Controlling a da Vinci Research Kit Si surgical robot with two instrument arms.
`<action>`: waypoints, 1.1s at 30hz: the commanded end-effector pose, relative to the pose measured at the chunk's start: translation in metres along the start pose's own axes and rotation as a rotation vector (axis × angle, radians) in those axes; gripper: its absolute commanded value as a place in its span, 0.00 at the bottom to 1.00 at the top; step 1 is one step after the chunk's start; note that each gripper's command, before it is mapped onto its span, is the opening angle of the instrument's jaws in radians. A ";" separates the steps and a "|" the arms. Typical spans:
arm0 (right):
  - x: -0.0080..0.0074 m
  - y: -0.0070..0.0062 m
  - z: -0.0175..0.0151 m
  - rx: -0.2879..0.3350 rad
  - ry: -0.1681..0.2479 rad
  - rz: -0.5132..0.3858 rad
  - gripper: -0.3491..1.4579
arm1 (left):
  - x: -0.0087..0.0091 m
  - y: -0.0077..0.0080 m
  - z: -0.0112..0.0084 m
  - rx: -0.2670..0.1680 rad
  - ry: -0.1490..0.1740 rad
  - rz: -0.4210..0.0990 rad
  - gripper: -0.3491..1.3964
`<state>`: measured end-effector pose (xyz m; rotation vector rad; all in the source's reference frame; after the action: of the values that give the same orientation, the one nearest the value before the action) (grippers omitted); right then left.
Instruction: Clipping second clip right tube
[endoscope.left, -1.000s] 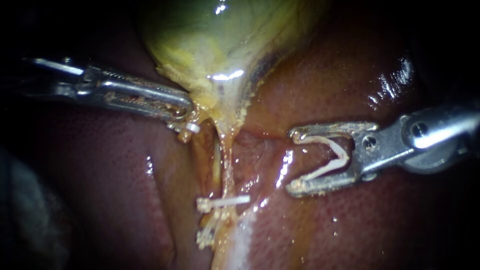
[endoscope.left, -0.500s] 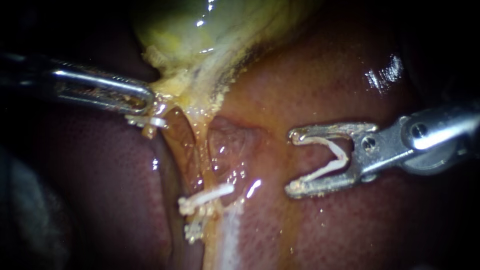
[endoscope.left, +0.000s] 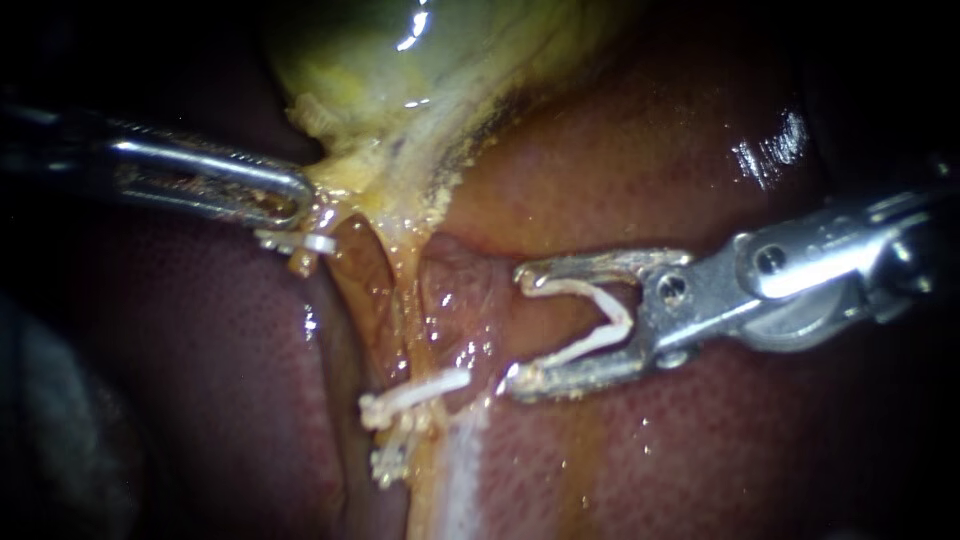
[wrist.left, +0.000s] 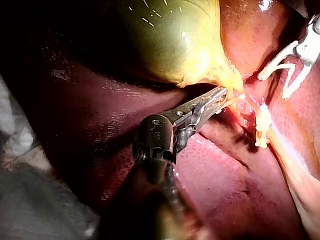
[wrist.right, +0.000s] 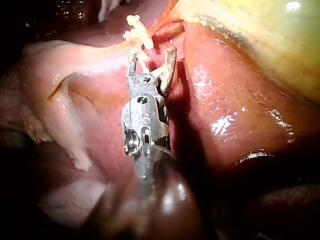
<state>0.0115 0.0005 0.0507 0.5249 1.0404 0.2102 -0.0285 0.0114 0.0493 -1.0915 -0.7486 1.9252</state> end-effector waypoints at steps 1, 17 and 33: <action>0.0000 0.0001 0.0005 0.007 0.009 0.012 0.44 | 0.0000 0.0000 0.0000 -0.001 0.000 0.000 0.00; -0.0018 0.0011 0.0084 0.081 0.062 0.197 0.45 | 0.0001 0.0000 0.0002 0.000 0.000 0.000 0.00; -0.0015 0.0012 0.0096 0.193 0.267 0.355 0.45 | 0.0001 0.0000 0.0003 0.000 0.001 0.000 0.00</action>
<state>0.0192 -0.0021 0.0562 0.8773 1.2335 0.5082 -0.0287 0.0116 0.0494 -1.0919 -0.7483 1.9245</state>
